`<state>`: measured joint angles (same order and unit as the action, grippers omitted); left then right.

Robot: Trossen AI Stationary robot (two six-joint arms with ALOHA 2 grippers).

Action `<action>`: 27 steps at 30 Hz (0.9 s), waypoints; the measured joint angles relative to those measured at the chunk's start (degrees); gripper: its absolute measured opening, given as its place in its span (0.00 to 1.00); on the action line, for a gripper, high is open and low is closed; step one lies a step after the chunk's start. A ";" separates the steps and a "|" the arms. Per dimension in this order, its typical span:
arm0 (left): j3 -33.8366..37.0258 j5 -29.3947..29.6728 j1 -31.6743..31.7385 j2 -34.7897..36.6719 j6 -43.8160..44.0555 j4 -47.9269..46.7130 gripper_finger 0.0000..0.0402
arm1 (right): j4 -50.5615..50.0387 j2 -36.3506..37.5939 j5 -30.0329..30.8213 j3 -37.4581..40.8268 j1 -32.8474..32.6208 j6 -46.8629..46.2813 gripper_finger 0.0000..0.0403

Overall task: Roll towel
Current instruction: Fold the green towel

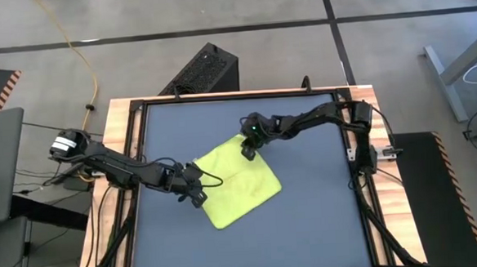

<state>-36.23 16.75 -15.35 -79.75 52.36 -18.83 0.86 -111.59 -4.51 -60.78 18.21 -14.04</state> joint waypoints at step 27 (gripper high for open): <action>-0.02 1.58 -0.09 0.02 -16.98 15.66 0.33 | -26.10 19.76 14.68 0.38 -4.63 -7.09 0.27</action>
<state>-36.25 18.33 -15.44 -79.72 35.38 -3.17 -25.24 -91.83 10.17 -60.40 13.59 -21.14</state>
